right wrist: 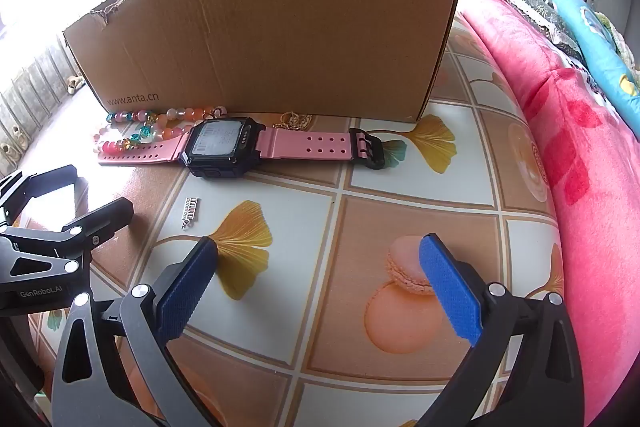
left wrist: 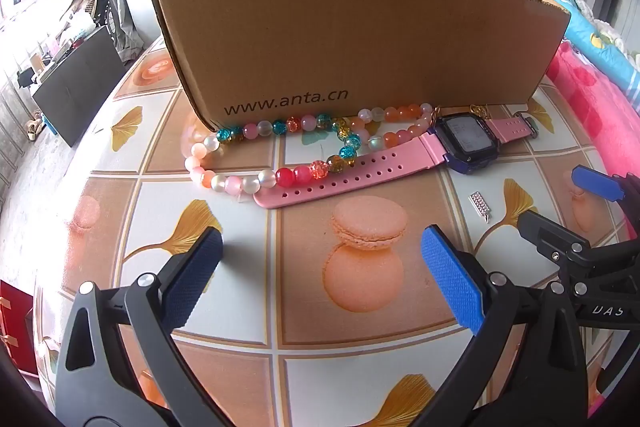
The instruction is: Organize jewelry
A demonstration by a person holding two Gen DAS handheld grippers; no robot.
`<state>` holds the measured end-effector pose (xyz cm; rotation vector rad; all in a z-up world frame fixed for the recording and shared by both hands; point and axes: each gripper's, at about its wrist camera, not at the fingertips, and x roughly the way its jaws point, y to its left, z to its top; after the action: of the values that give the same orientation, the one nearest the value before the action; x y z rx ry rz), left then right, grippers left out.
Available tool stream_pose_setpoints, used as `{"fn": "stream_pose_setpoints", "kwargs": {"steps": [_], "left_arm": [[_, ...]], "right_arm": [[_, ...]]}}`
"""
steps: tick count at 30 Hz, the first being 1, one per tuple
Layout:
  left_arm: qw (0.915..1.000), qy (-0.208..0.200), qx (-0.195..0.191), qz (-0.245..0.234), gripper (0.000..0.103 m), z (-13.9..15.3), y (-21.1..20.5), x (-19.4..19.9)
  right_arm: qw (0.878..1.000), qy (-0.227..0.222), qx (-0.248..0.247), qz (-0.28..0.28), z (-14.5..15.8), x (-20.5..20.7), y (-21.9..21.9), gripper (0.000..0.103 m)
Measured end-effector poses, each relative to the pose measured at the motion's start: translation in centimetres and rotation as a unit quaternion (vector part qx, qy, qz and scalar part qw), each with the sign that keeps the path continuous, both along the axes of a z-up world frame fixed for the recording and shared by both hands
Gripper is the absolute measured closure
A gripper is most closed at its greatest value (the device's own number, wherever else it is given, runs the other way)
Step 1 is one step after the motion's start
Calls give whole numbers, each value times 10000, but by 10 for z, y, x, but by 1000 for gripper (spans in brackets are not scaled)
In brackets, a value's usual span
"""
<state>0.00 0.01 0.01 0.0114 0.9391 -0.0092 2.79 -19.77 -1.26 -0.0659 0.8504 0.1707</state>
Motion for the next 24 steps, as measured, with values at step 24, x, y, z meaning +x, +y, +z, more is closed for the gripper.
{"fn": "stream_pose_setpoints", "kwargs": {"steps": [24], "left_arm": [[10000, 2, 8, 0, 7, 0, 0, 0]], "right_arm": [[10000, 0, 1, -1, 0, 0, 0, 6]]}}
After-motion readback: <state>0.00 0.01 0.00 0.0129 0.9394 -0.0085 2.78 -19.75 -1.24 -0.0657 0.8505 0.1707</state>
